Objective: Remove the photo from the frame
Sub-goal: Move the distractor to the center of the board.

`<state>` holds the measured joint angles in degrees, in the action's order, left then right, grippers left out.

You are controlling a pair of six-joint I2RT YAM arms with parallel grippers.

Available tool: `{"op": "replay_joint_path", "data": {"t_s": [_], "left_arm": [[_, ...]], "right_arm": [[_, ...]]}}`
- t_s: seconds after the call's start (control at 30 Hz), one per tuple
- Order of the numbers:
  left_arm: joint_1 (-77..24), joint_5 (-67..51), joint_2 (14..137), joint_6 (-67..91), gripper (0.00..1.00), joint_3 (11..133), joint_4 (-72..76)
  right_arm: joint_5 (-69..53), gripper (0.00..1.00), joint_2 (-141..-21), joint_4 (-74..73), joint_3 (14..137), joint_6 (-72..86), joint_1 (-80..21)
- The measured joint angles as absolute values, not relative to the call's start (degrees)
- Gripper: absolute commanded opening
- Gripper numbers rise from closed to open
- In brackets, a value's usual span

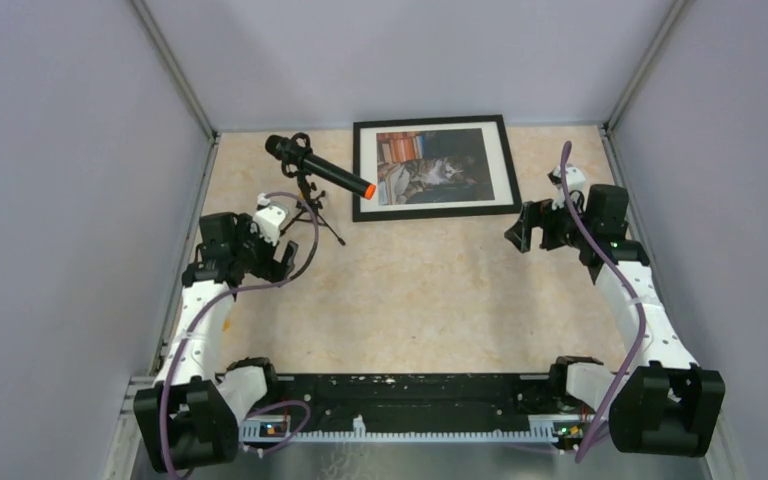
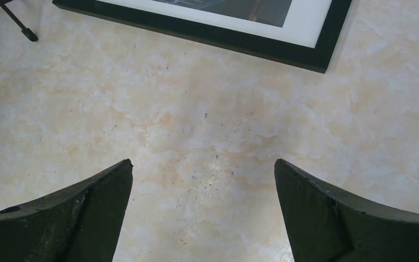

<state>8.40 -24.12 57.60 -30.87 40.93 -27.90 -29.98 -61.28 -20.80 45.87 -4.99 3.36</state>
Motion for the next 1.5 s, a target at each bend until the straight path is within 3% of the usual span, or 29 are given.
{"op": "replay_joint_path", "data": {"t_s": [0.4,0.8,1.5], "left_arm": [[-4.03,-24.43,62.33,-42.33,0.98,40.64,-25.96],[-17.85,-18.39,72.44,-51.03,0.98,38.94,-9.47],[-19.97,-8.45,93.47,-50.57,0.98,49.04,1.89]], "right_arm": [[-31.94,0.99,-61.69,-20.91,45.87,-5.58,3.36],[-32.69,0.99,-62.46,-21.04,45.87,-6.04,3.36],[-32.86,0.99,-64.58,-21.06,45.87,-6.87,3.36]]}}
